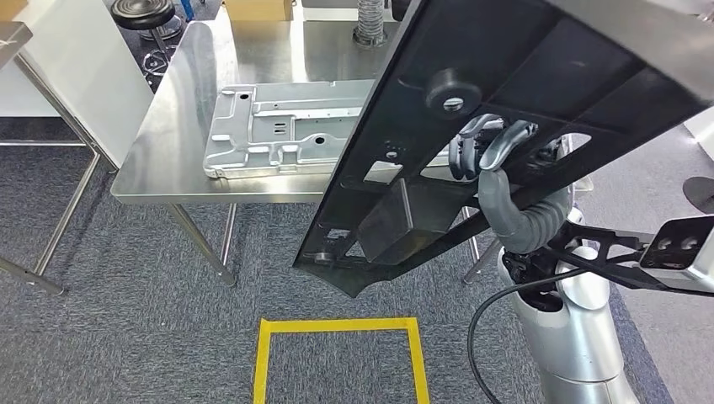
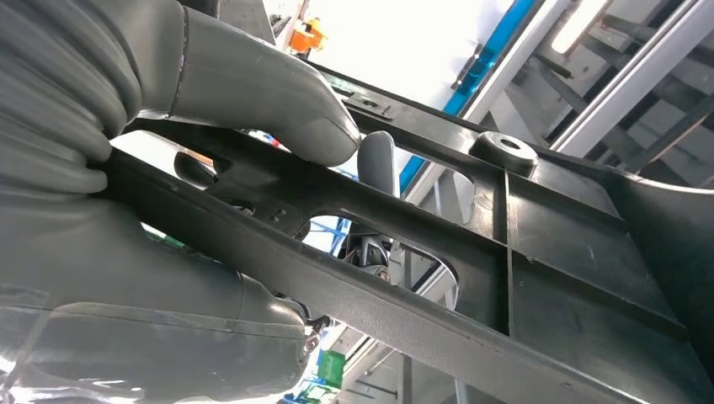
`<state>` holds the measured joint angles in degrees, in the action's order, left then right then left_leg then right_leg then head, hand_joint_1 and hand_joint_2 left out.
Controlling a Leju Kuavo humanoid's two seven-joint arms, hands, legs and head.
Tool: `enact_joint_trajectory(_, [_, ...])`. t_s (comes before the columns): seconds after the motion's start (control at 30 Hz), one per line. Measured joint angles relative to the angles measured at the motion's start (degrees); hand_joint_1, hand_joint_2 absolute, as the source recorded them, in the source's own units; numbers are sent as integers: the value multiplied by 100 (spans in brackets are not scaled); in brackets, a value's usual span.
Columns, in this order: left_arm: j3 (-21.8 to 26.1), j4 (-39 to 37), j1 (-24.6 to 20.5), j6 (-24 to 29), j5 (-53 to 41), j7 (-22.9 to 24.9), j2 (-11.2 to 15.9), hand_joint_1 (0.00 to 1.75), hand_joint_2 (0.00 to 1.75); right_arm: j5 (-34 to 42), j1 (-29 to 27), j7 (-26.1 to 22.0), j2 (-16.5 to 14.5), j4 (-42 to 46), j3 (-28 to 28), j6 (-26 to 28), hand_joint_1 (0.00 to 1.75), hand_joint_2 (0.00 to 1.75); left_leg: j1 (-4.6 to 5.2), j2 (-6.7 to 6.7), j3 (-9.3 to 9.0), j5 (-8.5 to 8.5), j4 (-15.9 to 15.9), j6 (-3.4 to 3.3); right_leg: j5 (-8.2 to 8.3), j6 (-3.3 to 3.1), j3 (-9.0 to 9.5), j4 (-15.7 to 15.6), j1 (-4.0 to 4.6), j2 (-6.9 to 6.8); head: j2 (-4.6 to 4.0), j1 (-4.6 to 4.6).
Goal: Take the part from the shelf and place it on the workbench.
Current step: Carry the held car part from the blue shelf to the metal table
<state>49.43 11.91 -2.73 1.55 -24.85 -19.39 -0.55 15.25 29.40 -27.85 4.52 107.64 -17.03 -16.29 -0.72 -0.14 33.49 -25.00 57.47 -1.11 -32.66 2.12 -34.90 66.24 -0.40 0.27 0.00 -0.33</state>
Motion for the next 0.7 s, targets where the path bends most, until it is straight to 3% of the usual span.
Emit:
enact_joint_trajectory(0.07, [2,0,-6,-1,-2,1,0,0,175,23,19,35,0,-31,0,-4,175,175,9,-7,-53,-60,3,-25,-148,23,-473,700,-5,0,0,1])
enact_joint_trajectory(0.1, [3,0,-4,0,-6,1,0,0,175,32,25,53,0,-50,0,-4,175,175,12,-15,-96,-96,6,-25,-55,24,-588,780,-8,-1,0,2])
enact_joint_trajectory(0.13, [4,0,-2,1,-10,2,0,0,175,37,39,66,0,-68,0,-4,175,175,15,-24,-150,-137,8,-21,151,14,-587,629,-9,-1,0,2])
enact_joint_trajectory(0.2, [5,-1,1,3,-17,4,-3,0,175,42,92,83,0,-102,-1,-4,175,175,25,-37,-268,-226,8,0,686,-48,-330,-139,6,-3,0,6])
enact_joint_trajectory(0.23, [6,-1,-4,3,-17,7,-7,0,175,44,129,88,0,-120,-1,-5,175,175,35,-42,-306,-268,11,23,848,-87,-194,-496,21,-5,-1,3])
enact_joint_trajectory(0.3, [10,-1,-15,3,-17,17,-14,0,175,54,199,98,-1,-159,-4,-13,175,175,43,-41,-335,-329,-1,81,913,-152,-65,-827,56,-8,-1,-7])
enact_joint_trajectory(0.4, [24,2,-32,2,-17,17,-12,0,175,89,285,110,3,-212,-7,-27,175,175,38,-27,-369,-392,1,170,873,-217,3,-909,32,2,0,-16])
enact_joint_trajectory(0.47, [39,3,-38,2,-16,6,-11,0,175,143,346,119,7,-250,-8,-31,175,175,28,-21,-196,-578,392,231,849,-264,105,-983,-8,-8,0,-34])
enact_joint_trajectory(0.53, [53,2,-32,3,-15,-5,-8,0,175,201,390,126,7,-297,-11,-31,175,175,7,-20,275,-865,1211,282,791,-293,181,-999,-5,-18,0,-47])
enact_joint_trajectory(0.57, [56,2,-23,3,-15,-8,-5,0,175,222,398,130,7,-323,-14,-31,175,175,0,-19,514,-931,1560,301,758,-294,216,-998,-6,-17,0,-47])
enact_joint_trajectory(0.6, [57,2,-12,3,-16,-10,-4,0,175,238,398,134,7,-350,-17,-30,175,175,-6,-19,669,-882,1722,315,722,-291,257,-997,-7,-15,0,-47])
enact_joint_trajectory(0.63, [58,2,-2,3,-17,-11,-3,0,175,250,398,137,7,-376,-20,-29,175,175,-11,-18,709,-707,1641,321,683,-283,306,-995,-9,-12,0,-49])
enact_joint_trajectory(0.7, [58,2,13,3,-26,-16,0,0,175,269,398,126,7,-422,-24,-28,175,175,-20,-14,496,-160,912,308,590,-251,422,-994,-13,-6,0,-47])
